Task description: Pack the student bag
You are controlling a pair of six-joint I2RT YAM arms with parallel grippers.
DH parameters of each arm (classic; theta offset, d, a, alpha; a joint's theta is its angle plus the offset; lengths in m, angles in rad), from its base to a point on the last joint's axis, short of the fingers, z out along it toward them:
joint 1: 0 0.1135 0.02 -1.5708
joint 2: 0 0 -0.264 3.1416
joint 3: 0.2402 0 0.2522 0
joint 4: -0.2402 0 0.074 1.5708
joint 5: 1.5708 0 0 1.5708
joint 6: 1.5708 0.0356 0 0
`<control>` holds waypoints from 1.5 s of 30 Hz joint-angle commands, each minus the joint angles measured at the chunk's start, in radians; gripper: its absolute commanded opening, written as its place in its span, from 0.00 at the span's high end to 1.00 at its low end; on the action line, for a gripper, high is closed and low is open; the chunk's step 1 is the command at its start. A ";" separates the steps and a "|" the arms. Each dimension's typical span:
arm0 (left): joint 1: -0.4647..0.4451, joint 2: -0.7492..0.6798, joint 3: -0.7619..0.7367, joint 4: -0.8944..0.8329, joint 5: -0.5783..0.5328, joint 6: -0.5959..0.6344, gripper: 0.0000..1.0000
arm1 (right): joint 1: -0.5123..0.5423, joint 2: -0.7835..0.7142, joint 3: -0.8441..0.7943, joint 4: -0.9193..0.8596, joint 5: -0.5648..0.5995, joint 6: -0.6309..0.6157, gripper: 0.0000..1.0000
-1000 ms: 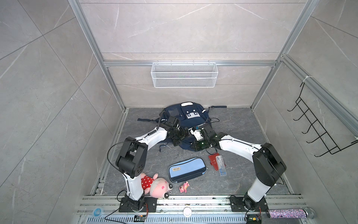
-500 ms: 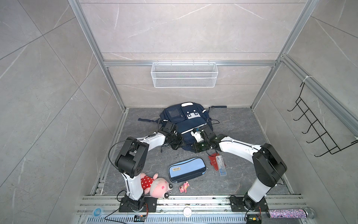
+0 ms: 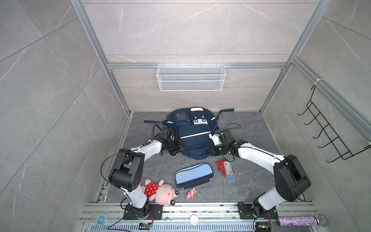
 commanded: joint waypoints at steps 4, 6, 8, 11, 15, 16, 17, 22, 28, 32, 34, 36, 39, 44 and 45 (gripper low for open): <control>0.135 -0.080 -0.012 -0.095 -0.178 0.110 1.00 | -0.092 -0.029 -0.001 -0.073 0.078 0.007 1.00; 0.158 -0.077 0.012 -0.122 -0.201 0.149 1.00 | -0.106 -0.036 -0.017 -0.070 0.090 0.021 1.00; 0.171 -0.063 0.048 -0.147 -0.225 0.196 1.00 | -0.106 -0.060 -0.049 -0.050 0.096 0.032 1.00; 0.171 -0.022 0.111 -0.170 -0.271 0.282 1.00 | -0.106 -0.118 -0.122 0.011 0.080 0.052 1.00; 0.170 0.027 0.164 -0.151 -0.290 0.342 1.00 | -0.106 -0.163 -0.172 0.018 0.074 0.033 1.00; 0.170 0.035 0.171 -0.140 -0.288 0.346 1.00 | -0.106 -0.163 -0.175 0.009 0.077 0.027 1.00; 0.171 0.048 0.182 -0.133 -0.284 0.348 1.00 | -0.107 -0.168 -0.178 0.002 0.076 0.021 1.00; 0.171 0.139 0.267 -0.084 -0.255 0.339 1.00 | -0.089 -0.192 -0.191 0.008 0.064 0.008 1.00; 0.157 0.195 0.378 -0.138 -0.163 0.316 0.58 | -0.070 -0.095 -0.086 0.029 0.035 -0.020 1.00; 0.137 0.089 0.296 -0.223 -0.116 0.302 0.02 | -0.029 -0.009 0.032 0.031 0.028 -0.052 1.00; 0.104 0.036 0.239 -0.253 -0.091 0.289 0.01 | -0.007 0.025 0.069 0.031 0.023 -0.062 1.00; 0.060 0.003 0.186 -0.253 -0.067 0.265 0.01 | 0.013 0.046 0.088 0.036 0.017 -0.064 1.00; -0.001 -0.004 0.131 -0.174 -0.036 0.200 0.01 | 0.040 0.067 0.100 0.042 0.004 -0.067 1.00; -0.068 0.098 0.180 -0.057 -0.019 0.140 0.00 | 0.059 0.076 0.093 0.041 -0.021 -0.072 1.00; -0.076 0.120 0.197 -0.057 -0.019 0.143 0.01 | 0.061 0.076 0.092 0.039 -0.023 -0.074 1.00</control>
